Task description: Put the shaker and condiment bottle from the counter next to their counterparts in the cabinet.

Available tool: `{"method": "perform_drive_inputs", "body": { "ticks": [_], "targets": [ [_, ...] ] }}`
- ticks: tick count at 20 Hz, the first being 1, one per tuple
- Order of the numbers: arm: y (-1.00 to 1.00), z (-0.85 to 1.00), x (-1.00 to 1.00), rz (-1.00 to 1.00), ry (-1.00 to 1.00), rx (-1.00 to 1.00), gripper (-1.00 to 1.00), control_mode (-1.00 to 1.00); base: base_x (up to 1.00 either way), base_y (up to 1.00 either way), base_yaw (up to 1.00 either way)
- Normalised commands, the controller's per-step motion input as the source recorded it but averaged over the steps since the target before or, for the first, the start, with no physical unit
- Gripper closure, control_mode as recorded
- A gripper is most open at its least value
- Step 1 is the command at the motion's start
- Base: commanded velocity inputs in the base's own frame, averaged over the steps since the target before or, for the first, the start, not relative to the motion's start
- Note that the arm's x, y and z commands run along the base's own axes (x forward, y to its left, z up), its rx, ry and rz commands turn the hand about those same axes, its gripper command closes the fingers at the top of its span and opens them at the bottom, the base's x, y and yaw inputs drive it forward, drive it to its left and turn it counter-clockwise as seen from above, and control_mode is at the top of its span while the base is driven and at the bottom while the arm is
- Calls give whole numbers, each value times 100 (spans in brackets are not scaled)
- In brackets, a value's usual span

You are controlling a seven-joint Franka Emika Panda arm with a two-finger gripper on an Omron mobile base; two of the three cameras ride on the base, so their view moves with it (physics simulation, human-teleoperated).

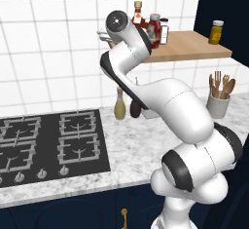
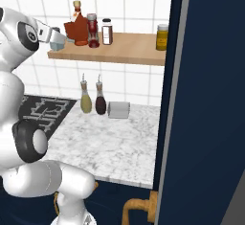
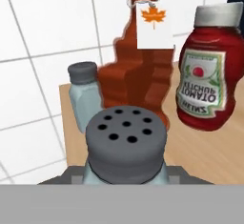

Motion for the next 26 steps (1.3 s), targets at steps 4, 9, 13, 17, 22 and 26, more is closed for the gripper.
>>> {"method": "perform_drive_inputs", "body": {
  "ticks": [4, 9, 13, 17, 22, 26],
  "targets": [
    [0, 0, 0, 0, 0, 0, 100, -100, 0, 0, 0],
    [0, -5, 29, 2, 0, 1, 100, -100, 0, 0, 0],
    [0, -13, 45, 1, 0, 0, 100, -100, 0, 0, 0],
    [0, -10, 32, 0, 0, 0, 100, -100, 0, 0, 0],
    [6, 0, 11, 0, 0, 0, 100, -100, 0, 0, 0],
    [0, -12, 0, 0, 0, 0, 100, -100, 0, 0, 0]
  ]
}}
